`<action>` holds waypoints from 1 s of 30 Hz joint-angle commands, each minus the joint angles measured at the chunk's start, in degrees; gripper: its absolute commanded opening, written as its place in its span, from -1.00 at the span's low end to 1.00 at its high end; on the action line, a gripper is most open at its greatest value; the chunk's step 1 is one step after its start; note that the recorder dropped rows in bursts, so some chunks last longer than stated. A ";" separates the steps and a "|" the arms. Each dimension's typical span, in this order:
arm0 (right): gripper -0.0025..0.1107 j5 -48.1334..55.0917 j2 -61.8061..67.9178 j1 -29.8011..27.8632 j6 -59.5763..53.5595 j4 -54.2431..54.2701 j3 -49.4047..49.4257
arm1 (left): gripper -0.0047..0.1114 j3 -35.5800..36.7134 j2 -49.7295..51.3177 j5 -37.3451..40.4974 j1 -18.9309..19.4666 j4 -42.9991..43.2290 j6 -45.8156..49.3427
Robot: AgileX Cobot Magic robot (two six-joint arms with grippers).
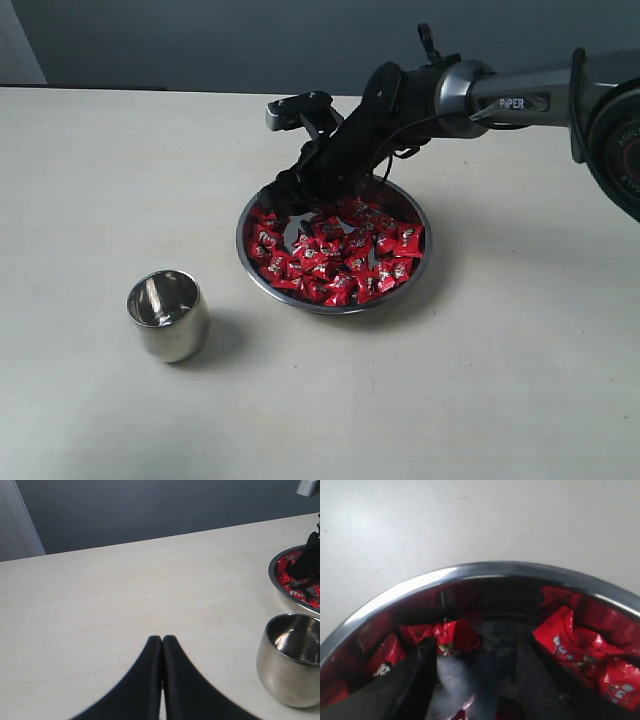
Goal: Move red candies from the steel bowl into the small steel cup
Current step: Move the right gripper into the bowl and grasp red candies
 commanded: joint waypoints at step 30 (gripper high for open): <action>-0.50 -5.58 2.79 3.23 0.02 1.89 -0.29 | -0.91 -0.06 -0.25 -0.54 0.15 -0.16 -0.31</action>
